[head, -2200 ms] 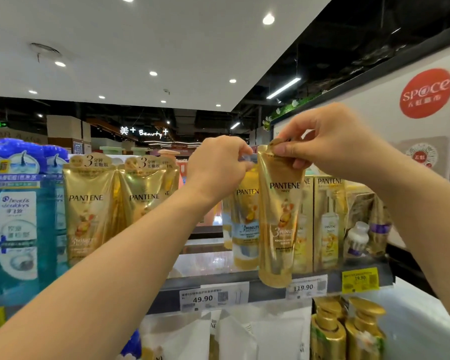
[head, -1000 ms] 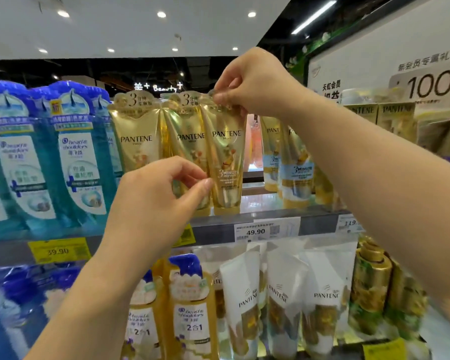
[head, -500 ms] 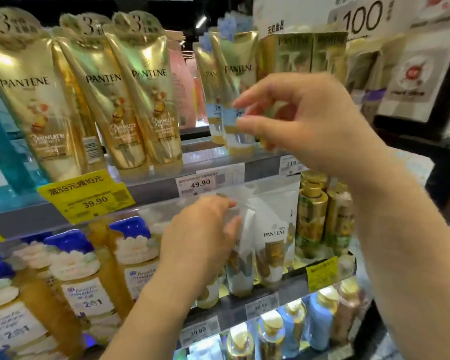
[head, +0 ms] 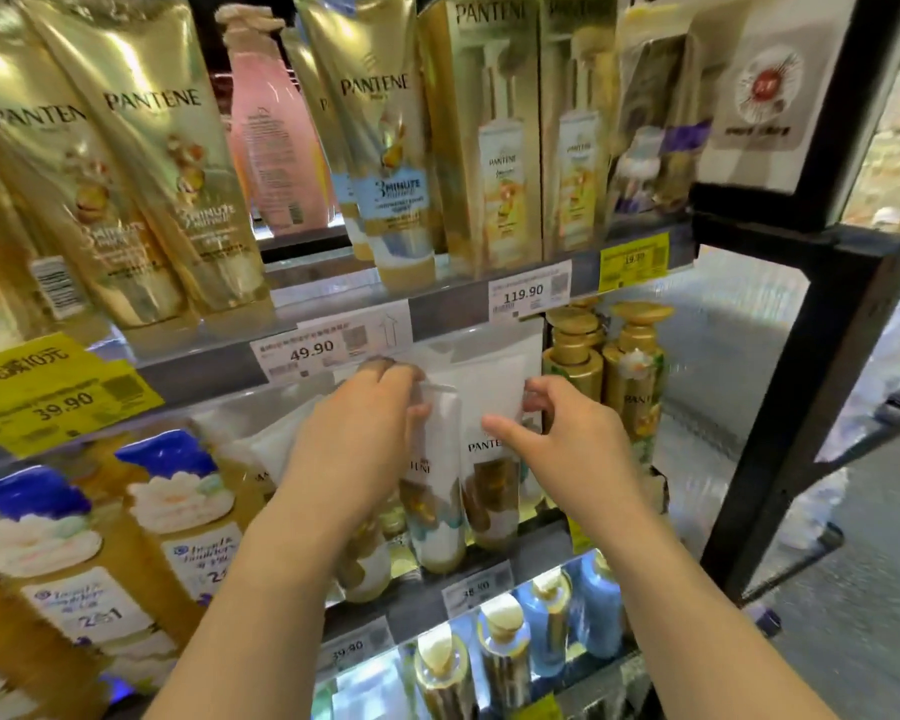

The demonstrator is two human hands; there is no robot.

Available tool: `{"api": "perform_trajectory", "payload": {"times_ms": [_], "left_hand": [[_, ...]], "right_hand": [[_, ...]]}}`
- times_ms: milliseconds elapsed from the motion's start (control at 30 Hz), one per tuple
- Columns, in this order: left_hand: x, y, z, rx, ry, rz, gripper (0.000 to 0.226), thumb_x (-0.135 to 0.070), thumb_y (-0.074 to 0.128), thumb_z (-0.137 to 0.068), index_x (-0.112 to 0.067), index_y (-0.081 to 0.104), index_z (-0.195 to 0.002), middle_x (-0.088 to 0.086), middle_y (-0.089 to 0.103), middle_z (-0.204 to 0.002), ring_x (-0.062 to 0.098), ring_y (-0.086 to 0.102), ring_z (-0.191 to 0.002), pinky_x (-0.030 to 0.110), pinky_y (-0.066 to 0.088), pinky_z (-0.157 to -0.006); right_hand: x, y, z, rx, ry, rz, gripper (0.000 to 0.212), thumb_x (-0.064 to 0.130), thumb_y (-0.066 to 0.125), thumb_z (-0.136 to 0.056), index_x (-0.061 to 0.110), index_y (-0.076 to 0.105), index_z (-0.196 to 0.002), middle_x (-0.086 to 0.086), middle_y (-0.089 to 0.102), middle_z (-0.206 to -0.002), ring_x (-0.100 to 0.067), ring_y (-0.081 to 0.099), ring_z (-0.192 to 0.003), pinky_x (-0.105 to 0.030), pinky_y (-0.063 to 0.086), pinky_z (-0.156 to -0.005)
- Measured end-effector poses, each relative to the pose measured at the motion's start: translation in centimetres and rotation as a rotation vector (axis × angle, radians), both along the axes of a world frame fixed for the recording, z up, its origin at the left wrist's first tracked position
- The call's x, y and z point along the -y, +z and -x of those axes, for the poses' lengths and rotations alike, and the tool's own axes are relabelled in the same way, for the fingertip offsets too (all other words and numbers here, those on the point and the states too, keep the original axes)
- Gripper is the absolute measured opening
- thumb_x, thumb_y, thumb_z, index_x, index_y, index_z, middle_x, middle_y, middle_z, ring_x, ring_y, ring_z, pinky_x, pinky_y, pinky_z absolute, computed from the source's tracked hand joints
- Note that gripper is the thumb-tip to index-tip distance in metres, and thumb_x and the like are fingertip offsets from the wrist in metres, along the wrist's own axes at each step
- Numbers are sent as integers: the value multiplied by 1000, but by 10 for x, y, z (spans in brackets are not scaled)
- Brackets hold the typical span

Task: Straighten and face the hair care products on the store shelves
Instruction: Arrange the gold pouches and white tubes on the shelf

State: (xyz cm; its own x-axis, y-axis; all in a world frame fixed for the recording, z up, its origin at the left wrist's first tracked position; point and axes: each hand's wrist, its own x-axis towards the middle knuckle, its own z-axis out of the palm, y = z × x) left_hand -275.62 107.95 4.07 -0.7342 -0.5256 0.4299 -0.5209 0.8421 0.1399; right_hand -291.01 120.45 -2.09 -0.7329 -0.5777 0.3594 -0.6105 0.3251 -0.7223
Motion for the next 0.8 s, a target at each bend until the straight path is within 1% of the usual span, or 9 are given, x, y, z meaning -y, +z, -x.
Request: {"api": "perform_trajectory", "payload": {"times_ms": [67, 133, 233, 300, 367, 467, 633, 733, 800], "left_hand": [[-2, -2, 1, -40, 17, 6, 30, -32, 57, -96, -20, 59, -123, 4, 61, -118, 26, 61, -100, 39, 50, -77], [-4, -2, 2, -77, 37, -13, 25, -34, 57, -96, -21, 62, -117, 1, 60, -105, 24, 62, -88, 38, 50, -73], [-4, -2, 2, -133, 43, -50, 18, -36, 57, -96, -23, 64, -106, -6, 56, -93, 17, 63, -69, 37, 53, -68], [-4, -3, 1, -174, 44, -83, 13, -35, 59, -96, -23, 65, -99, -8, 57, -89, 15, 64, -64, 38, 55, -66], [-6, -5, 0, -213, 56, -110, 12, -34, 60, -95, -24, 65, -98, -7, 58, -89, 14, 65, -62, 41, 57, -65], [-10, -9, 3, -262, 104, -95, 14, -35, 59, -96, -24, 66, -98, -8, 58, -87, 15, 65, -64, 42, 56, -66], [-14, -13, 20, -294, 169, -97, 19, -39, 55, -98, -23, 67, -100, -6, 57, -89, 20, 66, -66, 42, 56, -65], [-17, -15, 32, -326, 171, -126, 21, -37, 55, -99, -21, 68, -101, -1, 61, -93, 23, 67, -66, 43, 56, -65], [-17, -15, 40, -345, 173, -147, 23, -36, 55, -99, -19, 69, -102, 2, 63, -95, 25, 67, -67, 43, 57, -64]], "right_hand": [[6, 4, -1, 39, 20, 112, 57, 62, 74, -77, 32, 59, -124, 16, 71, -110, -7, 66, -100, -35, 58, -82], [9, 11, 1, 127, 65, 165, 47, 55, 76, -79, 32, 60, -117, 16, 71, -103, -5, 67, -95, -37, 59, -81], [9, 15, 7, 156, 124, 150, 27, 44, 77, -82, 23, 68, -96, 8, 72, -86, -10, 68, -81, -41, 60, -70], [3, 15, 15, 248, 213, 207, 16, 35, 80, -83, 23, 70, -88, 8, 74, -79, -5, 69, -69, -30, 57, -57], [-8, 17, 26, 306, 259, 249, 15, 27, 81, -83, 24, 68, -78, 10, 73, -72, -4, 68, -56, -20, 51, -48], [-26, 24, 41, 336, 284, 336, 24, 20, 82, -82, 20, 63, -67, 1, 71, -63, -9, 65, -49, -20, 50, -46], [-39, 37, 43, 369, 383, 491, 23, 18, 80, -83, 13, 62, -70, -5, 71, -65, -10, 61, -50, -20, 50, -46], [-45, 51, 40, 348, 474, 625, 20, 24, 78, -79, 18, 62, -67, 7, 67, -60, -1, 54, -47, -12, 42, -43], [-47, 57, 40, 358, 540, 668, 16, 25, 76, -76, 18, 62, -69, 12, 67, -59, 2, 56, -47, -7, 40, -45]]}}
